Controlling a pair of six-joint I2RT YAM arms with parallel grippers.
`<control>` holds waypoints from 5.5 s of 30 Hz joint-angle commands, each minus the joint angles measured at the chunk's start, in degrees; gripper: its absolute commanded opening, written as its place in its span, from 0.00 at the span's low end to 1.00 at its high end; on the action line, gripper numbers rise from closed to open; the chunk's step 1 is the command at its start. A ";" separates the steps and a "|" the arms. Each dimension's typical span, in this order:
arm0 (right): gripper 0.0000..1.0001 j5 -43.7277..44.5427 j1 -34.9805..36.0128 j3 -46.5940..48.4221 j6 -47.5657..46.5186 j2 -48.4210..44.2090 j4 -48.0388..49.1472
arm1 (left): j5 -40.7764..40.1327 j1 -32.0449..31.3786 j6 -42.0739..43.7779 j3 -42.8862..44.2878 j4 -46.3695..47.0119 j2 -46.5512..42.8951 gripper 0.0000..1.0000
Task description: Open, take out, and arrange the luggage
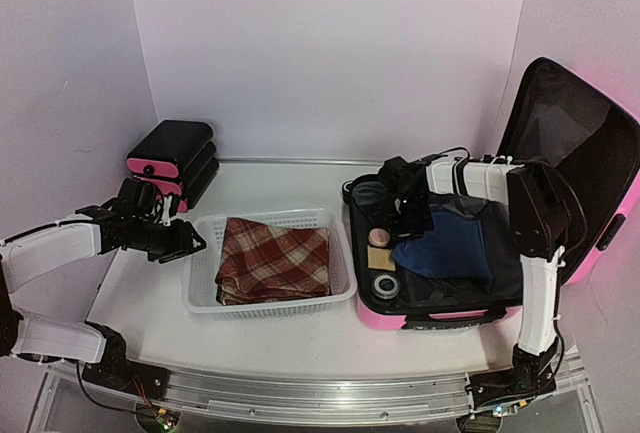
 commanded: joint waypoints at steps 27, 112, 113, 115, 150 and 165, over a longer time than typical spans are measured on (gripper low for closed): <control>0.00 -52.20 -13.65 -15.46 -4.38 -19.11 17.12 | 1.32 -0.30 0.48 2.85 1.43 0.22 0.52; 0.52 -38.41 28.26 30.91 24.14 17.32 32.07 | -0.62 -1.62 -0.55 0.88 0.51 -6.05 0.45; 0.57 -38.35 28.23 30.96 23.42 16.72 31.55 | -1.84 -1.55 -0.28 1.25 -0.77 -7.16 0.47; 0.66 -38.54 28.24 30.66 22.39 15.03 30.97 | -4.35 -1.56 0.31 1.92 -2.86 -9.68 0.50; 0.89 -28.91 15.51 -6.68 2.84 -22.88 20.76 | 8.97 -11.18 0.70 9.68 0.88 6.62 0.60; 0.94 -21.03 15.54 -10.07 -2.17 -27.83 16.05 | 2.20 3.09 1.90 7.32 -18.96 -4.04 0.80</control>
